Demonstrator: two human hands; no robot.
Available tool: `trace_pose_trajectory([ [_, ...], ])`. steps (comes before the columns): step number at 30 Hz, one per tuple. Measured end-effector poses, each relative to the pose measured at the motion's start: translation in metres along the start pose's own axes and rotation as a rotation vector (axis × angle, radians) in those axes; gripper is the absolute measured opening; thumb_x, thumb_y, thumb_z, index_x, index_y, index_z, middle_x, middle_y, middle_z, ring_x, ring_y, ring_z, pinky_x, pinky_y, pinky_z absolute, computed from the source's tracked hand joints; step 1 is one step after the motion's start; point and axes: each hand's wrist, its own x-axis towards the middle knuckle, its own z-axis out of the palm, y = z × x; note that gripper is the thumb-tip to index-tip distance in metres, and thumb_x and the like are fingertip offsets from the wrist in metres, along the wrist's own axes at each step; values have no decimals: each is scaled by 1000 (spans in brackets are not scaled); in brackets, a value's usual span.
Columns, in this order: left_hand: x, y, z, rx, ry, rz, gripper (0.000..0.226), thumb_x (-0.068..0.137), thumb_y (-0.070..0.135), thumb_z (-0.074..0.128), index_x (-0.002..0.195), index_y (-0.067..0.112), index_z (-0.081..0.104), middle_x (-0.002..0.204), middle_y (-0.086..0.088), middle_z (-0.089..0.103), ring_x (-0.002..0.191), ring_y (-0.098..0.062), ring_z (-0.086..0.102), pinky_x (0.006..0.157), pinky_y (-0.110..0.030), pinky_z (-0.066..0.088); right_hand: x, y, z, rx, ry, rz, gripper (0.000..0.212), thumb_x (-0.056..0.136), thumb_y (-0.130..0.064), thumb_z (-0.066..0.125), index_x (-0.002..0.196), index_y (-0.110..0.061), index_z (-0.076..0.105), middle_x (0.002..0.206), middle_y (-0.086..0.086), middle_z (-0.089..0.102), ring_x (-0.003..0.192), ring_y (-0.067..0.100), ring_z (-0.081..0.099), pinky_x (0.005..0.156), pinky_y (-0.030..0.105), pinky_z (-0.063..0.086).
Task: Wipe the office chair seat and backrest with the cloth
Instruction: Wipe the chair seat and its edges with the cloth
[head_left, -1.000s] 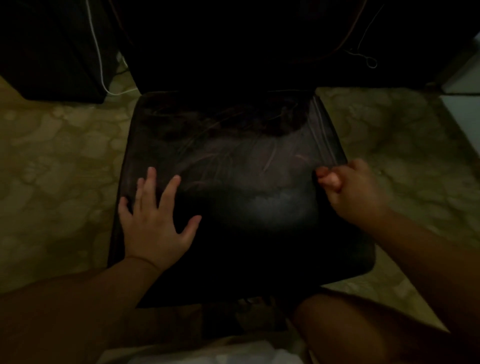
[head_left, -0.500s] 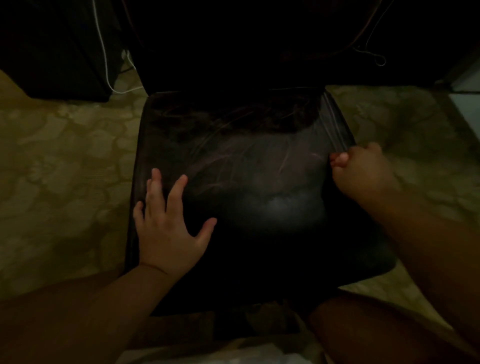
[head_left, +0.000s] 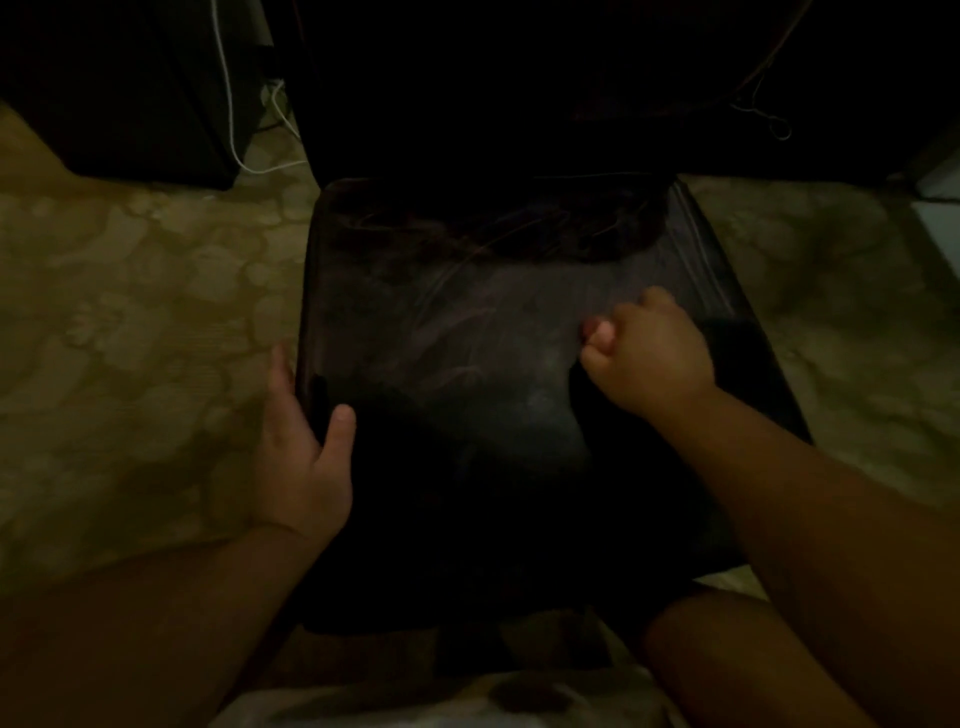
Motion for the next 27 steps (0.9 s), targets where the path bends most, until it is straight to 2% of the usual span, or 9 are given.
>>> trace_pose_trajectory([
  [2,-5,0,1,-25,24,-6,84,96,51,46,168,31,8,166,13,31,143,-5,34,116,-32,29,-28,-8,-3,26,-122,-178,23,82,-42,73,80,-22,62,95,7,53,80,32,60,70,32,44],
  [4,-9,4,2,7,29,-26,85,94,47,50,168,29,12,166,5,36,142,-12,40,111,-31,30,-41,3,-12,-7,-206,-222,27,78,-43,75,77,-27,53,92,-1,46,76,28,60,68,29,42],
  [7,-15,6,6,15,37,-9,91,88,47,57,167,30,16,167,-4,37,147,-27,42,118,-38,31,-15,15,-14,-104,-131,-105,28,84,-40,73,85,-13,67,97,13,59,85,37,64,74,37,54],
  [11,-16,-2,7,-12,3,-3,94,86,52,57,167,32,14,169,0,29,153,-23,33,123,-54,33,14,-36,0,-32,-32,27,37,90,-42,67,100,-7,72,108,21,61,94,41,65,81,41,55],
  [14,-15,1,6,-28,6,3,96,84,53,58,167,31,15,168,0,31,152,-23,35,122,-49,34,-21,-75,9,42,-106,-253,28,84,-41,61,87,-14,67,99,13,57,84,36,62,72,35,50],
  [17,-12,0,7,-14,8,-22,96,83,53,59,166,31,16,167,0,32,151,-22,36,121,-47,35,-35,-54,-2,4,-261,-446,35,75,-53,53,84,-21,61,93,2,50,81,31,62,70,35,54],
  [22,-13,1,8,-21,20,-1,93,84,50,60,165,28,20,166,-2,33,151,-23,36,120,-55,37,33,-38,-6,-120,-74,-54,37,88,-39,69,98,-4,70,105,23,61,94,43,65,83,41,54],
  [24,-13,0,8,-33,11,-8,92,85,48,62,165,28,20,166,-1,34,150,-22,37,120,-54,38,28,-72,3,-73,-80,-150,34,88,-39,70,97,-7,70,106,21,61,92,43,65,79,40,53],
  [27,-12,0,6,-63,19,-6,95,83,50,62,165,27,19,164,1,35,148,-17,38,120,-48,39,-19,-105,10,-1,-217,-477,24,81,-38,72,88,-16,66,100,9,56,84,31,62,69,29,42],
])
